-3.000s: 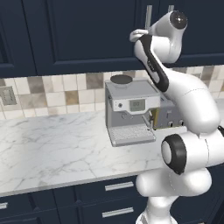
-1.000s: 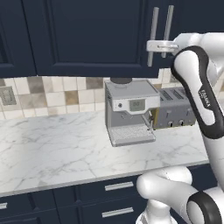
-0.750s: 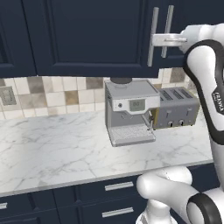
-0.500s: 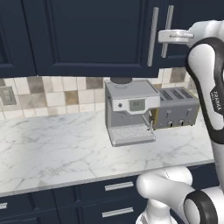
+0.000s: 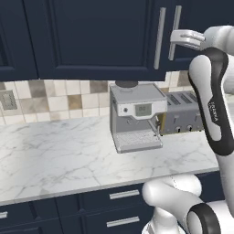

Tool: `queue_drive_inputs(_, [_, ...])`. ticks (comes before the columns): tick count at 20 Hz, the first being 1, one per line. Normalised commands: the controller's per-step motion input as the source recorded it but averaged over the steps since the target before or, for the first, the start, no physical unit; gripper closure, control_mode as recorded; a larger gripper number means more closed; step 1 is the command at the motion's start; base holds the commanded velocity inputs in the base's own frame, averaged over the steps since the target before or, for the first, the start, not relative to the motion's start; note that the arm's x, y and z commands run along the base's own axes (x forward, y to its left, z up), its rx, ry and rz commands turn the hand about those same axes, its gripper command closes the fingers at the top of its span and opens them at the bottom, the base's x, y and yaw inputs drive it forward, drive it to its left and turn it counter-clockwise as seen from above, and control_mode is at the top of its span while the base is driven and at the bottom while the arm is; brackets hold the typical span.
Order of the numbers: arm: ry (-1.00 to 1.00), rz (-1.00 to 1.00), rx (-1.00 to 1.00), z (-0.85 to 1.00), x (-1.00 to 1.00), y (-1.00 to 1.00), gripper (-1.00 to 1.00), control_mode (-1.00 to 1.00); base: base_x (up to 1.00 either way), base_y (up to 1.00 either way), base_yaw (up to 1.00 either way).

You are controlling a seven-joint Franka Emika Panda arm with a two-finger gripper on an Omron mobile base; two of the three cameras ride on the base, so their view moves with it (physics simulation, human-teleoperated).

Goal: The dining table condiment station is running low on syrup bottle. Refill the condiment station by opening the cabinet and taking the syrup bottle from the cabinet and placing it on the dining table.

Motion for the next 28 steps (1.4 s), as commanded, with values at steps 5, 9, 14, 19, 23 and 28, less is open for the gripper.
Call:
queue_drive_inputs(5, [0.09,-0.16,0.63,-0.04,0.0,-0.54,-1.0,-1.0,0.0,0.0,0.0])
queue_drive_inputs(9, [0.26,-0.1,0.69,0.0,0.06,-0.47,-1.0,-1.0,0.0,0.0,0.0])
queue_drive_inputs(14, [0.3,-0.01,0.66,0.0,0.16,-0.38,-1.0,-1.0,0.0,0.0,0.0])
queue_drive_inputs(19, [0.31,0.04,0.59,-0.03,0.41,-0.04,-1.0,-1.0,0.0,0.0,0.0])
queue_drive_inputs(23, [0.29,0.08,0.54,-0.11,0.47,0.0,-1.0,-1.0,0.0,0.0,0.0])
queue_drive_inputs(28, [0.09,0.14,0.29,-0.15,0.37,0.01,-1.0,-1.0,0.0,0.0,0.0])
